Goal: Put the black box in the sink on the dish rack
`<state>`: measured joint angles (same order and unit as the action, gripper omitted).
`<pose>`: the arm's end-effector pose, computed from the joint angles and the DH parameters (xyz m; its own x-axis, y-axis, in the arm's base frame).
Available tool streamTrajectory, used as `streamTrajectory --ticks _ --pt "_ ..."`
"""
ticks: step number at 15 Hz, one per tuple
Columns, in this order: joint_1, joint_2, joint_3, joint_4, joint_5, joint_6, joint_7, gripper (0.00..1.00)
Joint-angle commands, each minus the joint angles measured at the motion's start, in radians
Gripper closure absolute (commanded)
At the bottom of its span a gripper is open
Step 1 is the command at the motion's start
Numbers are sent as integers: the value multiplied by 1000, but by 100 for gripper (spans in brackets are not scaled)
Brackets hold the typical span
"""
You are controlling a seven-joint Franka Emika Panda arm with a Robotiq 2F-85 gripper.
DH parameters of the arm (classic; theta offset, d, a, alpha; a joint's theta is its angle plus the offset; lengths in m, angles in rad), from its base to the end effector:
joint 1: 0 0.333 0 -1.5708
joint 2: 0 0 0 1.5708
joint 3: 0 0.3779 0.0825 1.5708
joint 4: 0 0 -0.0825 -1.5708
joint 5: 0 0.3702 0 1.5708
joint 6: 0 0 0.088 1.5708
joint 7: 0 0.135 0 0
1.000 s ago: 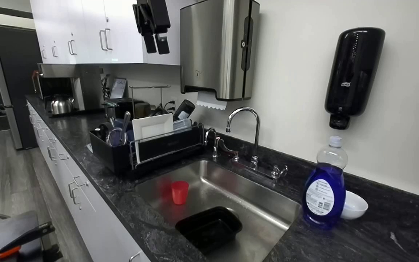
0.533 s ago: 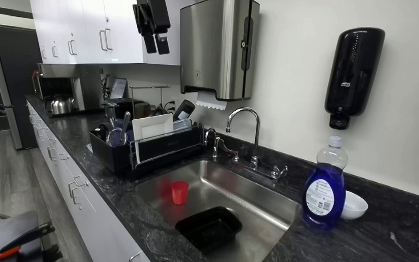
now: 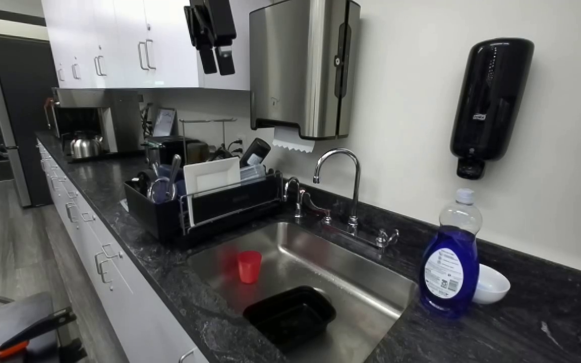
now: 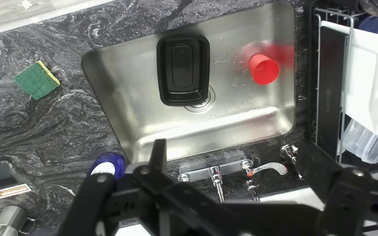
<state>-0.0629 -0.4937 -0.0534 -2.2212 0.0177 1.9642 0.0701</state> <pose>0.3865 -0.0483 0.6177 0.9547 -0.1885 0.2300 -0.1797 -0.9820 -0.0590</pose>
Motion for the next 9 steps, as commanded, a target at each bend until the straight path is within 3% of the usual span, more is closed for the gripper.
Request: streamTrajectory --ticks 1,9 --pt "-3 1 2 3 1 -3 -2 0" --pt "2 19 -6 -11 19 17 -12 0"
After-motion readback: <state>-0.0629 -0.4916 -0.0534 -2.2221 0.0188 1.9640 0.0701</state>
